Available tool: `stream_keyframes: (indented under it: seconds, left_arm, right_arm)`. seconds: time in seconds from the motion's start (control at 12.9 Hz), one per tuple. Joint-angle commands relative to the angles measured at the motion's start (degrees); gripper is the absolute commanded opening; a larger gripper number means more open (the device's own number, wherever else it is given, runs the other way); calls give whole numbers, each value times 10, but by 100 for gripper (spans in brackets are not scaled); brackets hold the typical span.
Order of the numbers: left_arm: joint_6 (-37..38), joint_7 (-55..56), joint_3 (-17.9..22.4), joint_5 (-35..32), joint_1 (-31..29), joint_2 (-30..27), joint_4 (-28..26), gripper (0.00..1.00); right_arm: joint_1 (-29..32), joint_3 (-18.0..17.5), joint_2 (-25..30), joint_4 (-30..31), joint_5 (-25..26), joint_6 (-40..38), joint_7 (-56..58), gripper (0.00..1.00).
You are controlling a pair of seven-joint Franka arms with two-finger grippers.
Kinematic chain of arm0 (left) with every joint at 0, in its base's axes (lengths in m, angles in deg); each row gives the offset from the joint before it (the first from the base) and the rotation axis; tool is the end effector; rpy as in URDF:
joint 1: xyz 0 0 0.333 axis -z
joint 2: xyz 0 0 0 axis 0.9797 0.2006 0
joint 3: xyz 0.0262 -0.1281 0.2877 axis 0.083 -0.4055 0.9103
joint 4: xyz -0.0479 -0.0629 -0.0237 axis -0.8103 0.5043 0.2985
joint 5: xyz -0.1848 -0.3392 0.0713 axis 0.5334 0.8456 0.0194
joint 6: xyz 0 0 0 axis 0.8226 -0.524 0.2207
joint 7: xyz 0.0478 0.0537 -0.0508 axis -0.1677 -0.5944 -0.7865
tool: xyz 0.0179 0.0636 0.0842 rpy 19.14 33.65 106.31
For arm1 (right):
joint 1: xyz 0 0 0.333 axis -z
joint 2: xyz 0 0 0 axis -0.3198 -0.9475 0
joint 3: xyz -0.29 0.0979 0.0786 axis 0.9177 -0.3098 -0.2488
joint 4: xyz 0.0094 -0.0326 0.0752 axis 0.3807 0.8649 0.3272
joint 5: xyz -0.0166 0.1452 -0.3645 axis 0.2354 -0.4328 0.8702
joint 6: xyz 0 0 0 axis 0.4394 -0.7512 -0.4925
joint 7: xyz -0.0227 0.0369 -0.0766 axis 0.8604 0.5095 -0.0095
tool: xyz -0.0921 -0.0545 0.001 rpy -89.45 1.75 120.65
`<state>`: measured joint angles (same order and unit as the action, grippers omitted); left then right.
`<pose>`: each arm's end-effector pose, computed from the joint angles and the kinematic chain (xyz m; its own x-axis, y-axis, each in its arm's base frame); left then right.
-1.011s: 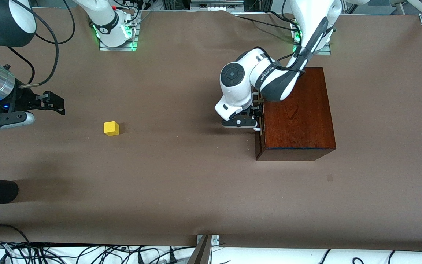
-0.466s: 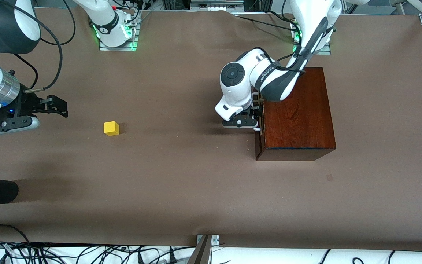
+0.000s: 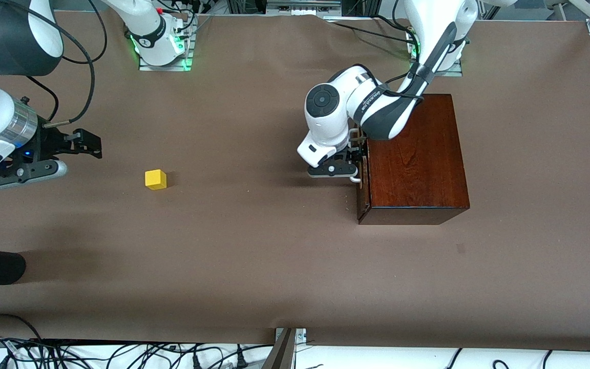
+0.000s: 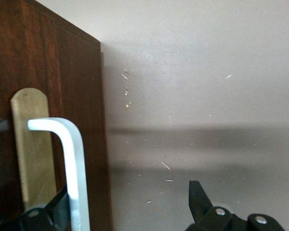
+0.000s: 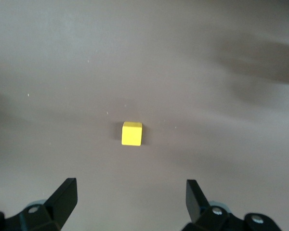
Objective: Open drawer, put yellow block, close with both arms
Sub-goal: 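Pull the drawer with the left gripper while the right gripper grasps the block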
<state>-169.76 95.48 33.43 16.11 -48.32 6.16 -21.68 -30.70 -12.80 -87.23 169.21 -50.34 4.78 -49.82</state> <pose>0.5054 -0.4295 0.2922 0.9996 -0.0069 -0.0278 -0.0113 -0.9866 -0.1629 0.6109 0.0618 0.5367 0.9660 0.2419 -0.0916 0.2432 -0.9700 0.0033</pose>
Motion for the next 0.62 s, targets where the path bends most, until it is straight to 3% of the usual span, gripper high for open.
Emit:
stream_keyframes:
  seconds: [0.0,0.54]
  left_arm:
    - [-3,18,-5,-4,6,0,16,100]
    - [-9,38,-18,-5,9,5,18,100]
  right_arm:
    - [0,0,-11,36,-12,23,7,100]
    - [0,0,-15,271,-39,296,3,100]
